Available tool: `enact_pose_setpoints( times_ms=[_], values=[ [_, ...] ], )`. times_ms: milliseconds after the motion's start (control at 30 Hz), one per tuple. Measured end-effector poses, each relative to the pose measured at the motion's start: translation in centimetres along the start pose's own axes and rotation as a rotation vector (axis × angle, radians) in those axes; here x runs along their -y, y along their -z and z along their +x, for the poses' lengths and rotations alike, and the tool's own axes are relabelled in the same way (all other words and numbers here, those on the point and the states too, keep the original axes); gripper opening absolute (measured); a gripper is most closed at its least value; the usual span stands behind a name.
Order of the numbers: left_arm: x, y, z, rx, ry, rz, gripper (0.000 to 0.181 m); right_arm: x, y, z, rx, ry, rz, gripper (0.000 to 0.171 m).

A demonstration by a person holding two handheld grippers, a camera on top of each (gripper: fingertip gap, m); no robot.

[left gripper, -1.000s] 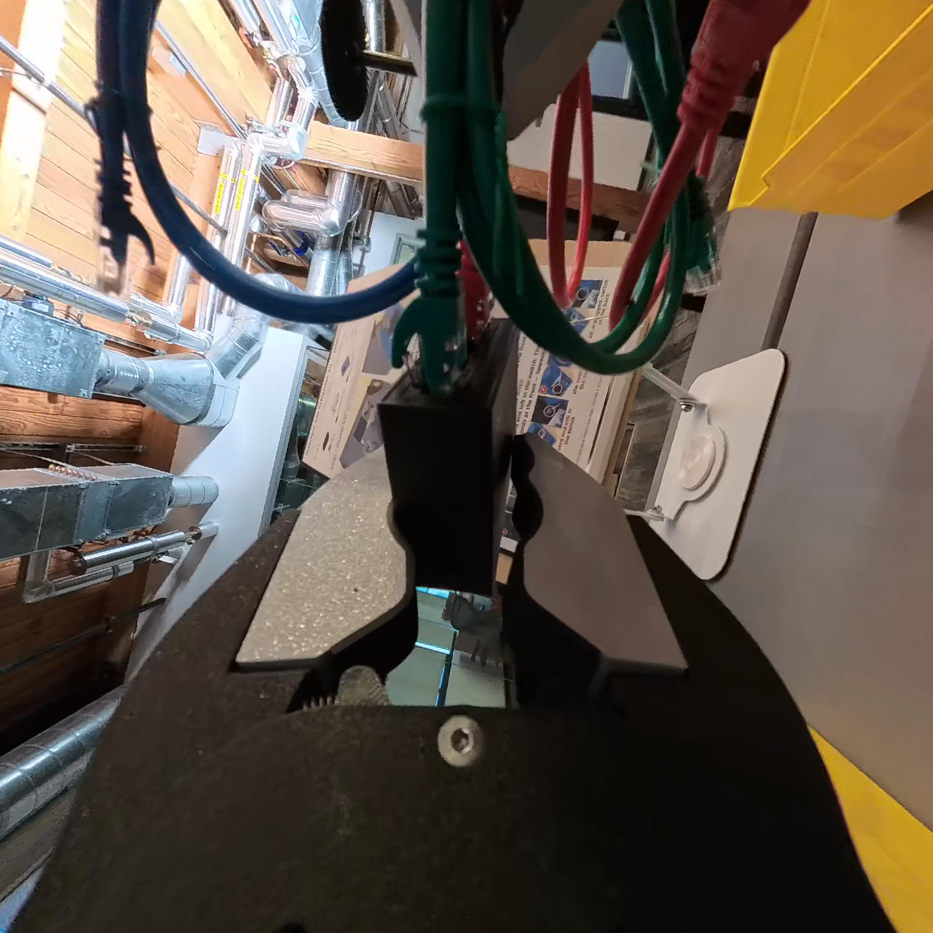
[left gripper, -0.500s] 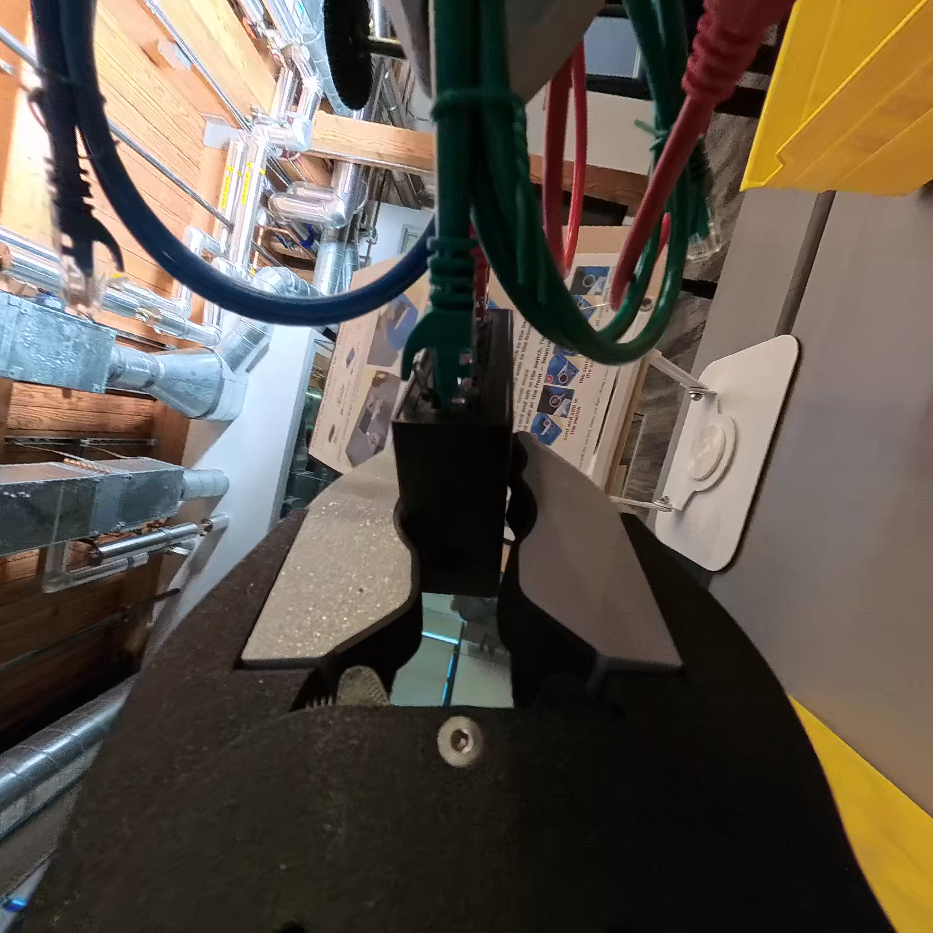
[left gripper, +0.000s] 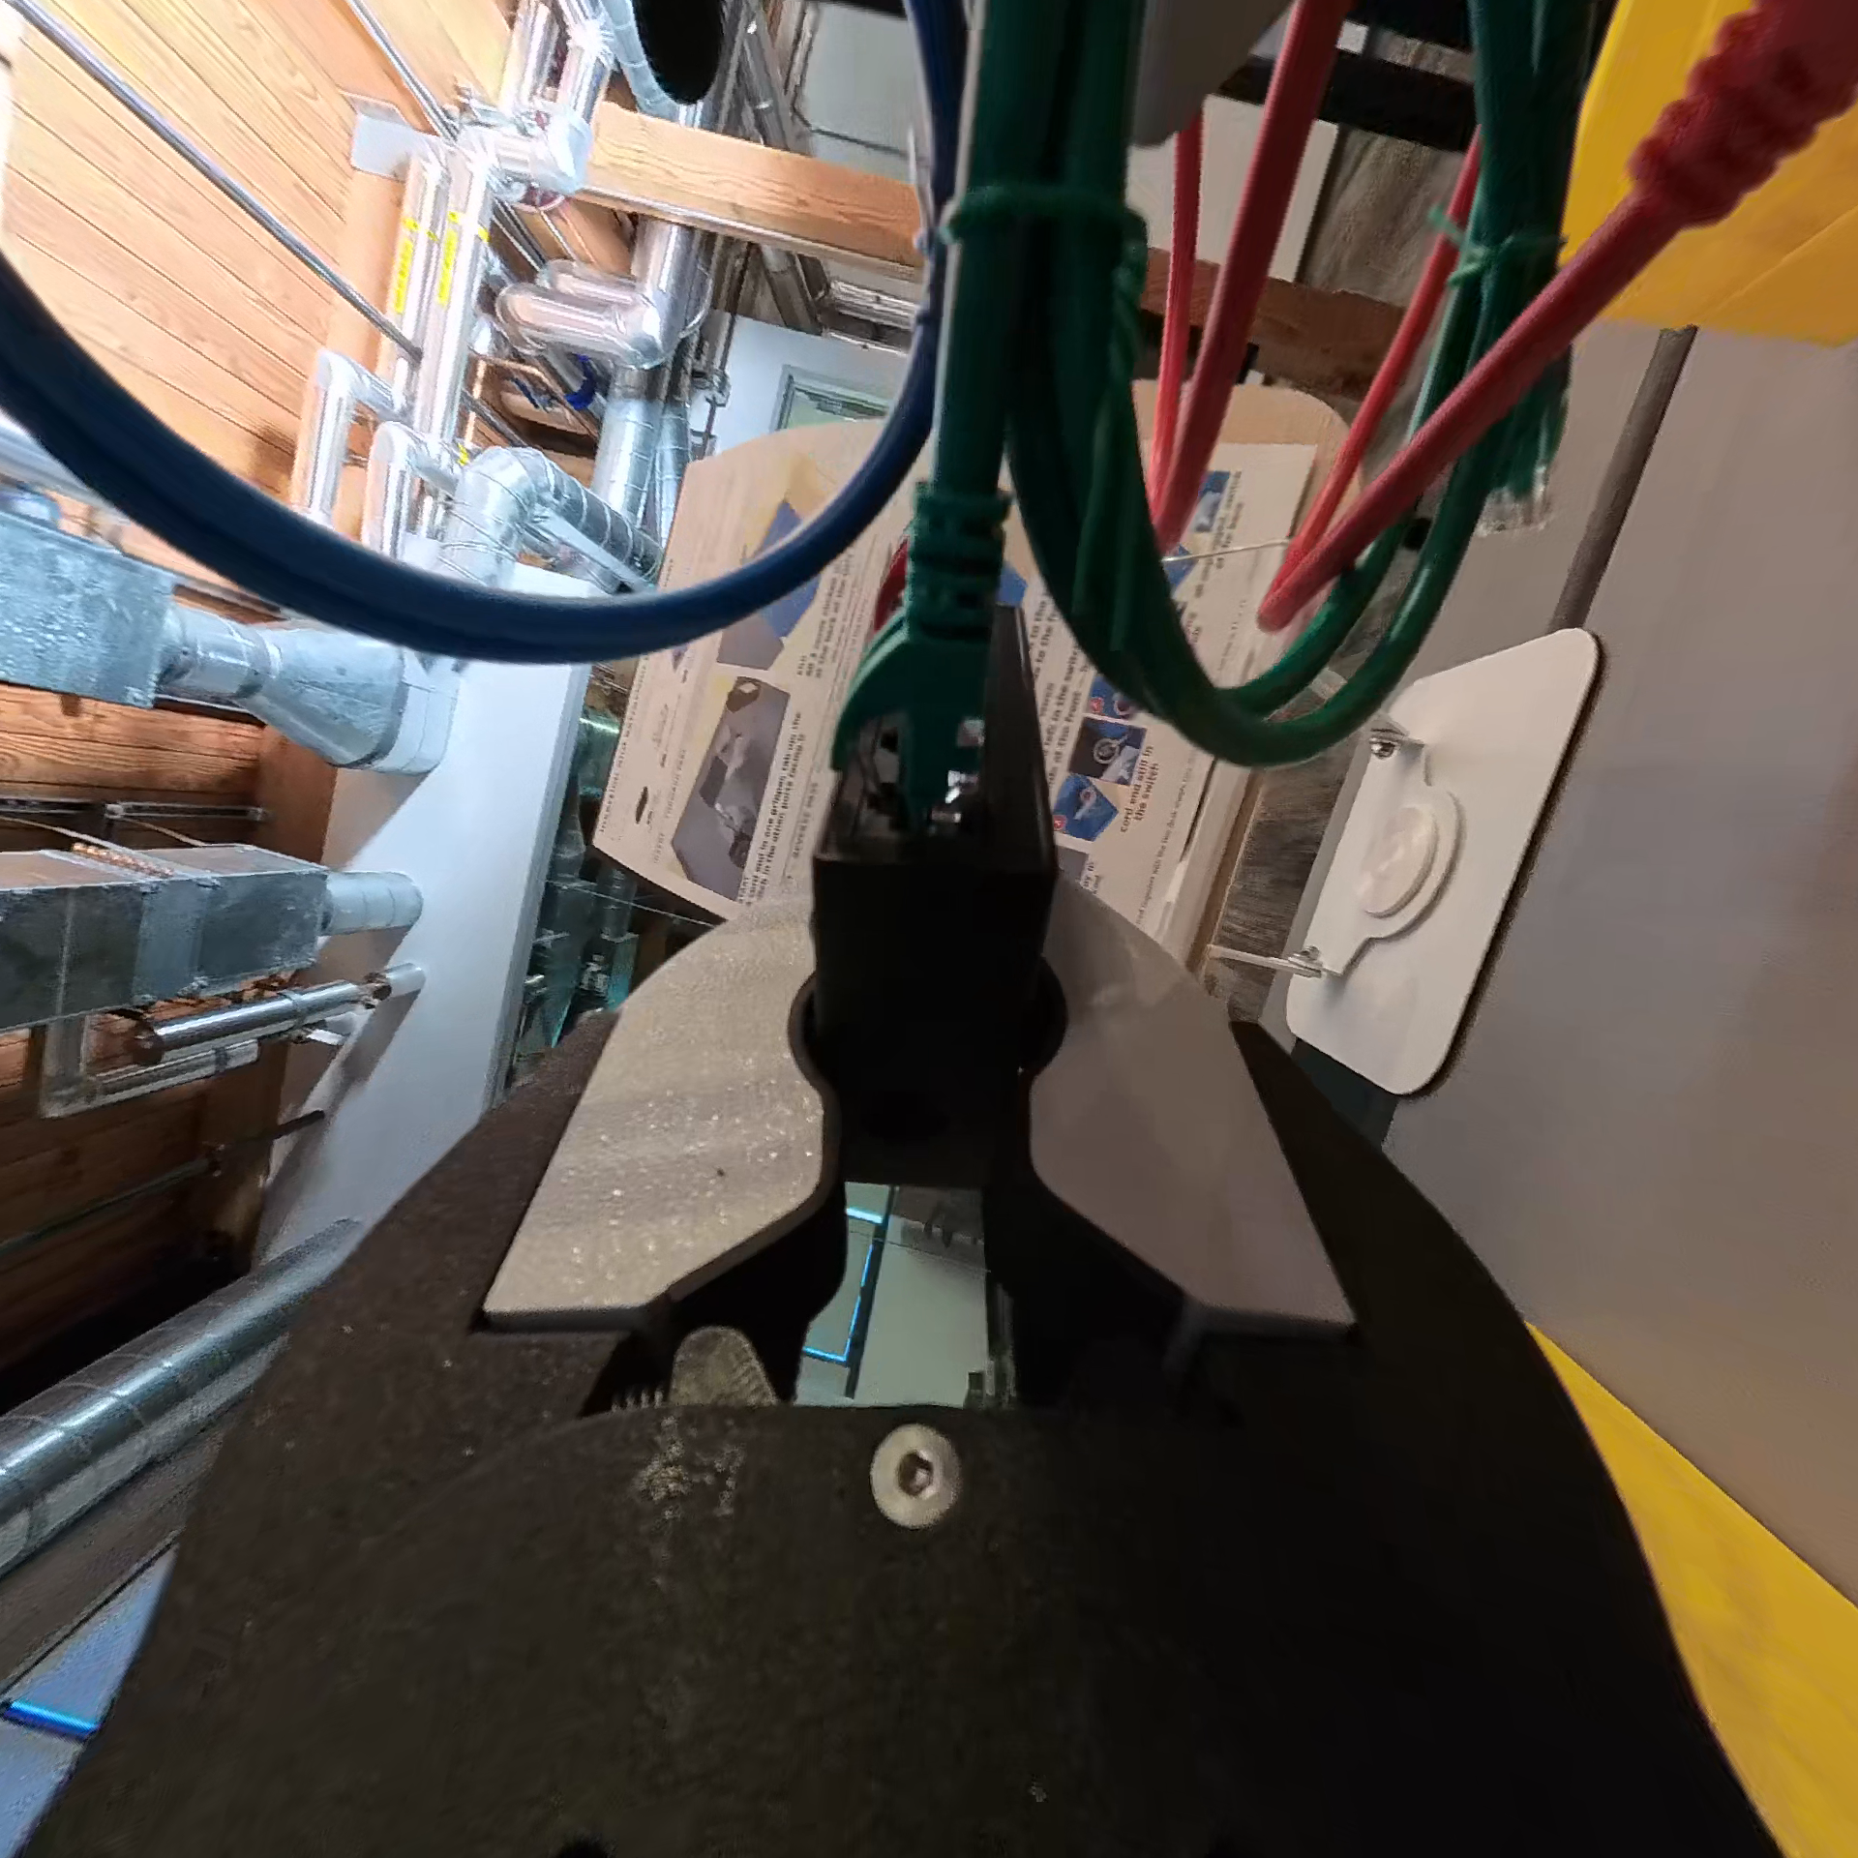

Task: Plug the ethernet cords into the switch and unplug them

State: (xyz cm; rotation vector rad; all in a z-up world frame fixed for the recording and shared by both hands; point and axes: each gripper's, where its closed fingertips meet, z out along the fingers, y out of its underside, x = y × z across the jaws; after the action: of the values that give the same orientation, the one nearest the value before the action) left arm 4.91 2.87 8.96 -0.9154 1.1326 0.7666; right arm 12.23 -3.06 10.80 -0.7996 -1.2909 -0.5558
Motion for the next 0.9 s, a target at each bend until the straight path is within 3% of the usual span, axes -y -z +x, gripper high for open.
enact_pose_setpoints(
  times_ms=[233,433,900],
  values=[
    [-0.2,-0.4,1.3,-0.071,0.043,-0.015,0.031,1.3,0.7,-1.9,0.112,0.032,0.122,0.031],
    [0.0,-0.5,2.1,-0.12,0.111,0.003,0.031,2.7,1.8,-1.7,0.175,-0.058,0.211,0.031],
    [1.5,-0.5,4.7,-0.2,0.047,-0.006,0.03,3.4,0.5,-3.6,0.194,-0.008,0.181,0.027]
  ],
)
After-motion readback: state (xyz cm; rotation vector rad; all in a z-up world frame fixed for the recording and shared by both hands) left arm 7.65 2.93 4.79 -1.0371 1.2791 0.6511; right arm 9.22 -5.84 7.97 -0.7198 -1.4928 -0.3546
